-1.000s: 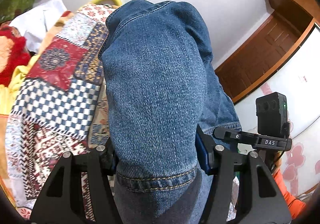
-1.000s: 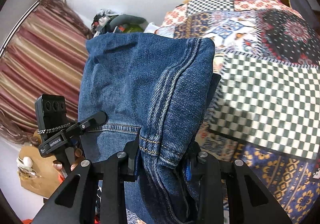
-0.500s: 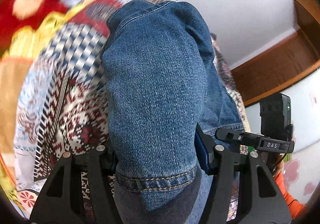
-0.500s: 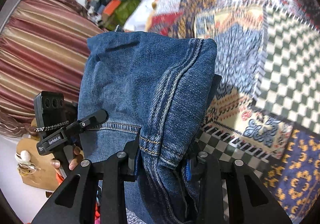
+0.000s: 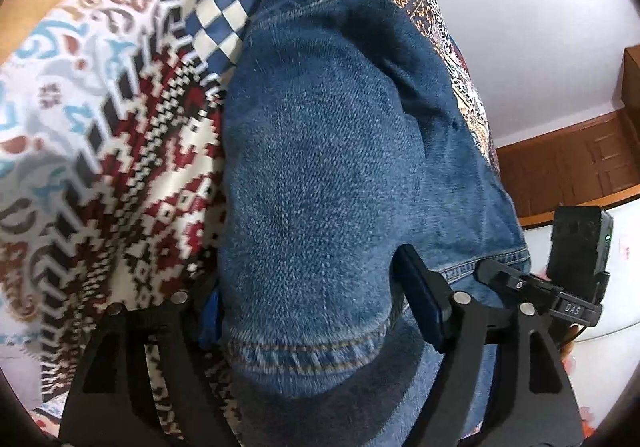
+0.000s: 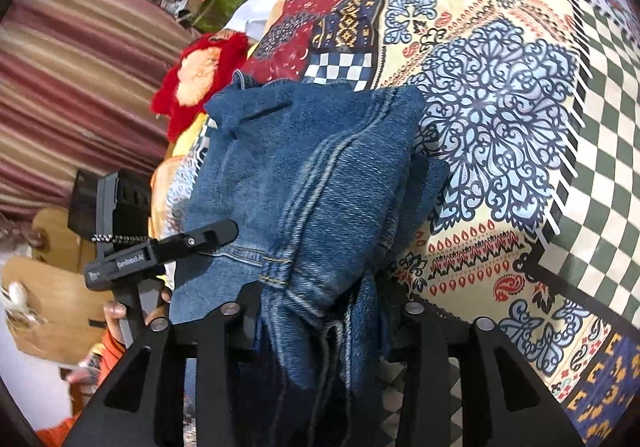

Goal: Fold large clothes
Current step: 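Fold the lifted denim edge over onto the bundle with both grippers, then release the folded jacket and raise both grippers away from it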

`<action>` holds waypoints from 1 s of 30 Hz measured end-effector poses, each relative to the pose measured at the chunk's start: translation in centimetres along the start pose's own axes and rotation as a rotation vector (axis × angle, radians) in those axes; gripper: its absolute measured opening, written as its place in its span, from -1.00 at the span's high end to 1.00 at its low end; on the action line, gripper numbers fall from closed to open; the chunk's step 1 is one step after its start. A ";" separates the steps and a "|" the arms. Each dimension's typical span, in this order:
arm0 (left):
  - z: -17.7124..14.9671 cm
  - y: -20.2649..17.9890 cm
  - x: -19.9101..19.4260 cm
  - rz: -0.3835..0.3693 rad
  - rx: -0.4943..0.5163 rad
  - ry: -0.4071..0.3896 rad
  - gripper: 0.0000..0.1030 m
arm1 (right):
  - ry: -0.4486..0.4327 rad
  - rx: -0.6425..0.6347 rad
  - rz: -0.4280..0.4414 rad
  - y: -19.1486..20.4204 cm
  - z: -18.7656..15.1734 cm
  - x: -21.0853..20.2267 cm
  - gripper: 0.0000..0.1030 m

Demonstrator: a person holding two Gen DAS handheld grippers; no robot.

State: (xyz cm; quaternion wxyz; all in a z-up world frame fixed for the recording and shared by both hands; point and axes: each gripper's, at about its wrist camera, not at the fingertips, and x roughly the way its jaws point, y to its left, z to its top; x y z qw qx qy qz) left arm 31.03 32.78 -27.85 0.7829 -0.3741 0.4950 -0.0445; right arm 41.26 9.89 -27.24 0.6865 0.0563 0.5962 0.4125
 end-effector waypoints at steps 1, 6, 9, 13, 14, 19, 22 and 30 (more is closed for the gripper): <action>-0.2 -0.3 -0.5 0.021 0.012 -0.011 -0.48 | -0.001 -0.010 -0.011 0.2 -0.1 0.0 0.23; -1.8 -3.2 -4.8 0.196 0.143 -0.112 -0.48 | -0.030 -0.076 -0.115 2.2 -0.5 -1.6 0.22; -3.0 -4.2 -6.7 0.203 0.188 -0.150 -0.48 | -0.076 -0.157 -0.198 4.0 -1.1 -3.5 0.22; -4.9 -6.5 -7.9 0.217 0.248 -0.183 -0.48 | -0.164 -0.235 -0.261 6.0 -2.6 -6.4 0.18; -5.4 -7.1 -8.0 0.223 0.265 -0.182 -0.48 | -0.170 -0.236 -0.257 6.3 -3.0 -6.9 0.16; -8.2 -8.9 -4.7 0.296 0.380 -0.134 -0.48 | -0.157 -0.243 -0.246 6.6 -5.3 -6.6 -0.35; -10.3 -9.3 -3.2 0.396 0.446 -0.145 -0.60 | -0.101 -0.260 -0.309 6.2 -6.6 -4.9 -0.35; -12.9 -7.4 -4.2 0.368 0.350 -0.140 -0.71 | -0.125 -0.195 -0.289 3.7 -9.8 -6.1 -0.42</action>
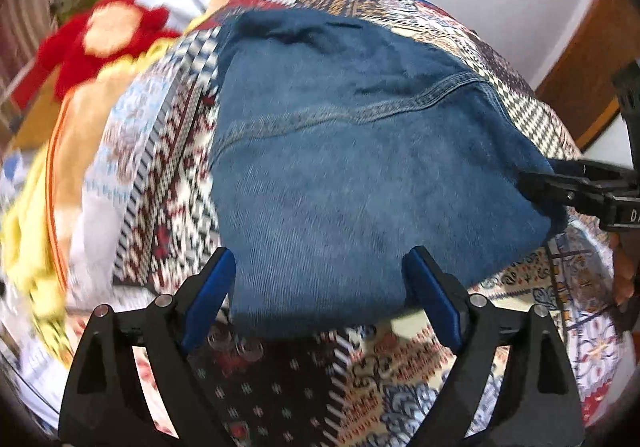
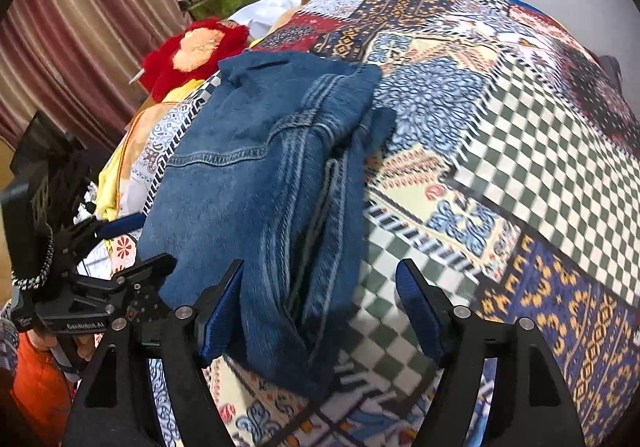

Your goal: Fold large clothes

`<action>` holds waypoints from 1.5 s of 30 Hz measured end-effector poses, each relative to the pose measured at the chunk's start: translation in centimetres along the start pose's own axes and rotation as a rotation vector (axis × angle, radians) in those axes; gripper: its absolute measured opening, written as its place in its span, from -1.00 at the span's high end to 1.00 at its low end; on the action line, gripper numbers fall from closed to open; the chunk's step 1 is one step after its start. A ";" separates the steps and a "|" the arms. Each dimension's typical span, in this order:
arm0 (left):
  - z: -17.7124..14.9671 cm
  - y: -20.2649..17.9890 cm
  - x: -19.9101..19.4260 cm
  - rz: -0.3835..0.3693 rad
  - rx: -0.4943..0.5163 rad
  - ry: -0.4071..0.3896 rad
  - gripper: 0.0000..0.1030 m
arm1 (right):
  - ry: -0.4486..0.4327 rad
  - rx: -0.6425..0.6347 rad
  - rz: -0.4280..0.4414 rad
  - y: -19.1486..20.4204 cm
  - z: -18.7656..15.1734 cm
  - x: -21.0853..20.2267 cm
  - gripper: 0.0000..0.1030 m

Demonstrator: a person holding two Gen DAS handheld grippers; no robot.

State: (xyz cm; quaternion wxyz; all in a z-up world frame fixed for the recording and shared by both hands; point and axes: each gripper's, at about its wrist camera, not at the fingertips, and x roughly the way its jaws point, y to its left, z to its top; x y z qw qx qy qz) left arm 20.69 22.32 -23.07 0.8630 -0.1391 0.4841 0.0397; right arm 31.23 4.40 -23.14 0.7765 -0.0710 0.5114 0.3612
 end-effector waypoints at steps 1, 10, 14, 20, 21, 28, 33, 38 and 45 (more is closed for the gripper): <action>-0.3 0.3 -0.2 -0.007 -0.020 0.007 -0.71 | -0.002 0.003 -0.005 -0.1 -0.3 -0.4 -0.42; -0.9 0.9 -6.4 0.056 -0.075 -0.103 -0.70 | -0.098 -0.032 -0.042 1.6 -1.6 -5.9 -0.42; -0.2 -0.4 -11.7 0.062 -0.057 -0.249 -0.70 | -0.226 -0.057 -0.021 3.8 -1.2 -10.3 -0.42; 0.2 -3.8 -20.5 0.044 0.014 -0.516 -0.70 | -0.489 -0.121 0.016 8.0 -1.7 -18.9 -0.42; 0.2 -4.3 -21.6 0.042 0.025 -0.549 -0.70 | -0.522 -0.127 0.019 8.5 -1.9 -19.9 -0.42; -2.9 -8.6 -29.0 0.053 0.122 -0.780 -0.70 | -0.760 -0.142 0.041 11.7 -5.1 -27.6 -0.42; -5.5 -11.1 -31.6 0.142 0.180 -0.889 -0.72 | -0.863 -0.137 0.017 13.2 -8.1 -30.6 -0.42; -7.3 -11.9 -32.3 0.167 0.171 -0.917 -0.98 | -0.874 -0.092 -0.018 13.5 -10.7 -31.1 -0.42; -8.1 -11.5 -32.0 0.125 0.139 -0.883 -0.99 | -0.880 -0.066 -0.089 14.0 -12.7 -31.4 -0.94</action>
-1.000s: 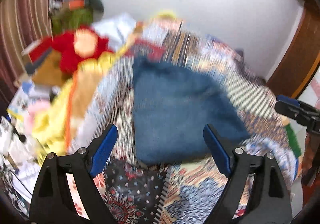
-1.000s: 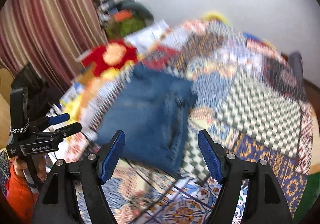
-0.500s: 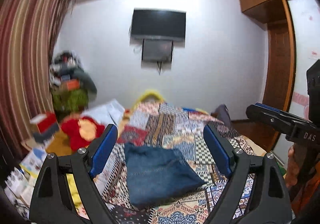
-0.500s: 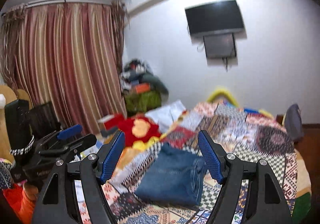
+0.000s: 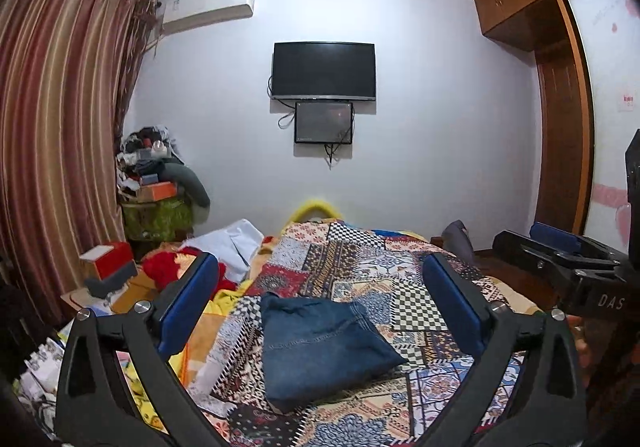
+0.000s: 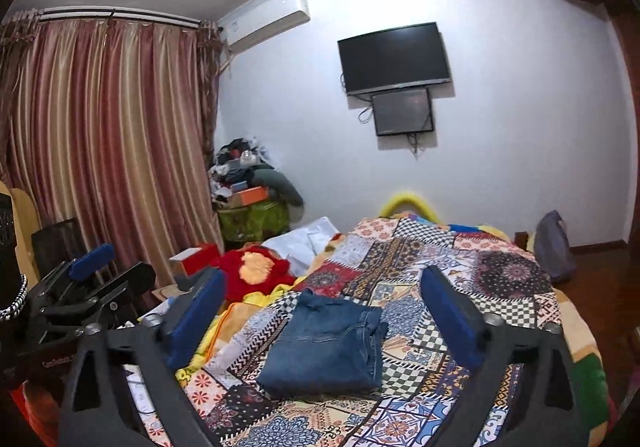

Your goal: Fold large clothes

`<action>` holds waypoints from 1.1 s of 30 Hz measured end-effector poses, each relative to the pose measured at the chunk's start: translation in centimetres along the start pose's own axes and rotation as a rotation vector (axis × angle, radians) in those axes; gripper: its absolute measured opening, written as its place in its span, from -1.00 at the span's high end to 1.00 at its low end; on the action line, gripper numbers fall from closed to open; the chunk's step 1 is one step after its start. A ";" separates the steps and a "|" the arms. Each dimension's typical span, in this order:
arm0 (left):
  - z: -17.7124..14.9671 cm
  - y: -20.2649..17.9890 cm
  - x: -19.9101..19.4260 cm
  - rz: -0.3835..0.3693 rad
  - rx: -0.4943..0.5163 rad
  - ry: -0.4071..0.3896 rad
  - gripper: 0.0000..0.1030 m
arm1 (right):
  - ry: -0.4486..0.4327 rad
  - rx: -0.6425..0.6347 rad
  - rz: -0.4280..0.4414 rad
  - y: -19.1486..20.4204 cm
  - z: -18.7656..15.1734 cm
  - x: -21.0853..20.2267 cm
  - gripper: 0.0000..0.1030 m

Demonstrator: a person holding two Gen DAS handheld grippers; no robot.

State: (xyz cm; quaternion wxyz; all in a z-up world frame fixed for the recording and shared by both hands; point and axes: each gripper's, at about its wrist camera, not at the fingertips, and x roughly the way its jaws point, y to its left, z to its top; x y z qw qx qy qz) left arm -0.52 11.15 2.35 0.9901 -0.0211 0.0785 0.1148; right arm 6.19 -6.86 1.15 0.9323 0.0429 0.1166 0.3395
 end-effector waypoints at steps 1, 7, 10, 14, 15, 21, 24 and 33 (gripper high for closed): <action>0.0 0.1 0.0 -0.003 -0.003 0.003 -0.99 | -0.001 -0.001 -0.004 0.0 0.0 -0.2 -0.95; -0.2 0.1 -0.1 -0.001 0.000 0.006 -0.99 | 0.016 -0.009 -0.004 0.3 -0.1 -0.2 -0.99; -0.2 0.0 -0.1 -0.002 -0.003 0.009 -0.99 | 0.018 -0.016 -0.008 0.4 0.0 0.0 -0.99; -0.3 0.0 0.0 -0.004 -0.008 0.015 -0.99 | 0.026 -0.017 -0.007 0.2 0.0 0.3 -0.99; -0.3 0.0 0.1 -0.005 -0.009 0.017 -0.99 | 0.027 -0.016 -0.009 0.2 0.0 0.3 -0.99; -0.5 0.2 0.4 0.000 -0.014 0.026 -0.99 | 0.036 -0.010 -0.008 0.0 0.0 0.6 -0.99; -0.4 0.3 0.7 -0.002 -0.019 0.029 -0.99 | 0.037 -0.014 -0.012 0.1 0.0 0.7 -0.99; -0.6 0.5 1.1 0.000 -0.023 0.040 -0.99 | 0.044 -0.018 -0.013 0.0 -0.1 0.8 -0.99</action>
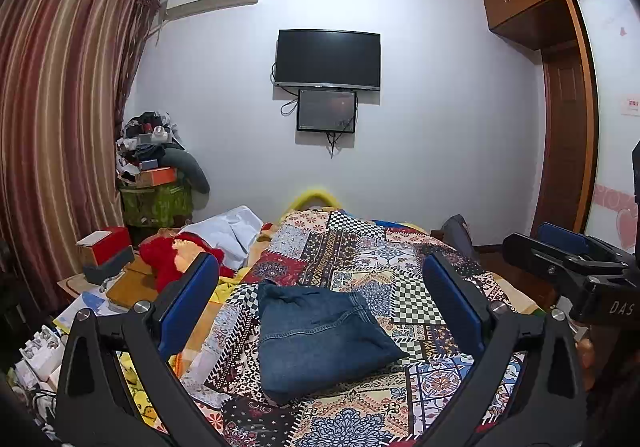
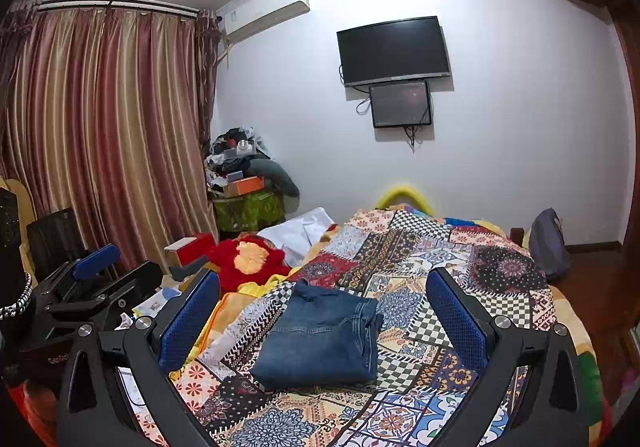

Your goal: Fold large clothes

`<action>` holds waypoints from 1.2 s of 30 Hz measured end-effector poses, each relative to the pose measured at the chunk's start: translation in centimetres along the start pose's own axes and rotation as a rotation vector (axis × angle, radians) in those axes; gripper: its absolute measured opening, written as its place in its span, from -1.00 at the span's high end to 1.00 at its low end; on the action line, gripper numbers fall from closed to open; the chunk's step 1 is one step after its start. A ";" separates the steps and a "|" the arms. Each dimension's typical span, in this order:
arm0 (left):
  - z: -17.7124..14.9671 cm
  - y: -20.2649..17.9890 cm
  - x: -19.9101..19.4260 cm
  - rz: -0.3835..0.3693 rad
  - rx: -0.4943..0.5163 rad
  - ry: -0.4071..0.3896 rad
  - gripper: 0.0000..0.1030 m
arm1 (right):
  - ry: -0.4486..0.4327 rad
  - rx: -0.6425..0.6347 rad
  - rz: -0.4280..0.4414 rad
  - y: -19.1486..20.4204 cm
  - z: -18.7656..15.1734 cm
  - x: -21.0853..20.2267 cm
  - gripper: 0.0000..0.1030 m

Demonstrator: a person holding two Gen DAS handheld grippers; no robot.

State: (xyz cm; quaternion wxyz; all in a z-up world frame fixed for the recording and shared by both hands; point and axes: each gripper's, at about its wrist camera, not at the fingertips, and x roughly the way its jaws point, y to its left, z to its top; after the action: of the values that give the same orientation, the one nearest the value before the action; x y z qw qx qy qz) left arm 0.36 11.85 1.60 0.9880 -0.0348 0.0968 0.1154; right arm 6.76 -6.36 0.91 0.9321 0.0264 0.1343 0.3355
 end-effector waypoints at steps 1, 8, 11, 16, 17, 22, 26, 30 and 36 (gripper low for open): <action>0.0 0.0 0.1 -0.001 0.000 0.002 -0.99 | 0.001 -0.001 0.000 0.0 0.0 0.0 -0.99; 0.1 0.0 0.4 -0.007 -0.002 0.008 -0.99 | 0.001 -0.006 -0.007 0.2 0.0 0.2 -0.99; 0.0 0.0 0.5 -0.006 -0.002 0.008 -0.99 | 0.003 -0.009 -0.008 0.2 -0.1 0.2 -0.99; 0.0 0.3 0.5 -0.008 -0.004 0.009 -0.99 | 0.004 -0.010 -0.007 0.1 -0.2 0.2 -0.99; 0.0 0.3 0.5 -0.009 -0.004 0.009 -0.99 | 0.004 -0.010 -0.009 0.1 -0.2 0.2 -0.99; 0.0 0.4 0.6 -0.004 -0.002 0.011 -0.99 | 0.004 -0.008 -0.007 0.0 -0.4 0.2 -0.99; 0.0 0.4 0.6 -0.005 -0.004 0.011 -0.99 | 0.005 -0.008 -0.008 0.0 -0.3 0.2 -0.99; -0.1 0.4 0.5 -0.008 -0.006 0.011 -0.99 | 0.005 -0.009 -0.008 0.0 -0.4 0.2 -0.99; -0.2 0.4 0.5 -0.012 -0.009 0.009 -0.99 | 0.003 -0.008 -0.012 -0.1 -0.4 0.1 -0.99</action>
State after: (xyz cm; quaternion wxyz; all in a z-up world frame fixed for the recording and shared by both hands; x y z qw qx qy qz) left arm 0.71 12.30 1.27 0.9881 -0.0406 0.1004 0.1095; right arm 6.82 -6.35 0.53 0.9339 0.0216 0.1343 0.3305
